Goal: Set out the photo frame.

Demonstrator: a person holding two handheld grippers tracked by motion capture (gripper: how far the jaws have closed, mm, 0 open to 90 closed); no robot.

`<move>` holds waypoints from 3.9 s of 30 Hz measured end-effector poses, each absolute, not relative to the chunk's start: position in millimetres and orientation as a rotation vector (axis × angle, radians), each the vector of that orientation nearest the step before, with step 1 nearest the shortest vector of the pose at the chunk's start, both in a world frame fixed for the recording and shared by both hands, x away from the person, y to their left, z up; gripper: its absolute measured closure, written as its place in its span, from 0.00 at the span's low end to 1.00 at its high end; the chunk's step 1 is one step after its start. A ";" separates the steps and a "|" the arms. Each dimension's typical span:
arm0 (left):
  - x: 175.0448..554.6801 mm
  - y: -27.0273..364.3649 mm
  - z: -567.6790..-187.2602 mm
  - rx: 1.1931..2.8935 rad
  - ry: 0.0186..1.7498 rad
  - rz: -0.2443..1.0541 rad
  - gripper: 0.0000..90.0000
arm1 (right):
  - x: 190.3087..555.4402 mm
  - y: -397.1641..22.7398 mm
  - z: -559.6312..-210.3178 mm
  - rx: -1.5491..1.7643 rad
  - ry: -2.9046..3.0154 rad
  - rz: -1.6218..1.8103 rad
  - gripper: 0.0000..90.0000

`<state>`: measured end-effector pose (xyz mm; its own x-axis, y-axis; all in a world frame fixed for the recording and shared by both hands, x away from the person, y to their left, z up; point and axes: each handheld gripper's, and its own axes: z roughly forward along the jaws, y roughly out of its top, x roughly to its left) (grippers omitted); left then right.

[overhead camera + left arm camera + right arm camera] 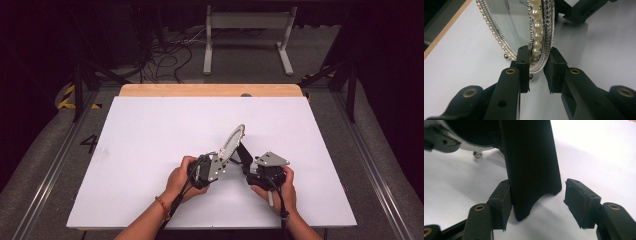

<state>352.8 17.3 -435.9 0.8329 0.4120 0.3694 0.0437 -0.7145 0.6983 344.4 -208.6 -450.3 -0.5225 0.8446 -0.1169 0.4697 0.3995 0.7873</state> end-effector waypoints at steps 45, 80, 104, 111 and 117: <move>305.7 142.2 -453.0 2.186 0.500 0.518 0.42 | 318.9 -170.5 -424.2 1.019 2.137 1.270 0.41; 312.0 151.8 -454.0 2.238 0.524 0.526 0.35 | 346.9 -155.7 -436.9 1.127 2.083 1.315 0.58; 313.1 153.3 -453.9 2.232 0.542 0.529 0.31 | 349.8 -156.6 -434.1 1.108 2.044 1.278 0.55; 312.9 151.8 -453.4 2.249 0.551 0.551 0.30 | 350.3 -164.4 -433.2 1.115 2.050 1.290 0.62; 317.4 153.3 -452.2 2.234 0.588 0.560 0.28 | 346.7 -175.0 -432.5 1.085 2.097 1.313 0.66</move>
<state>317.4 153.3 -452.2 0.7994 0.5630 0.2099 0.2370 -0.6164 0.7509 346.7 -175.0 -432.5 -0.5976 0.8007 0.0414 0.3870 0.2428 0.8896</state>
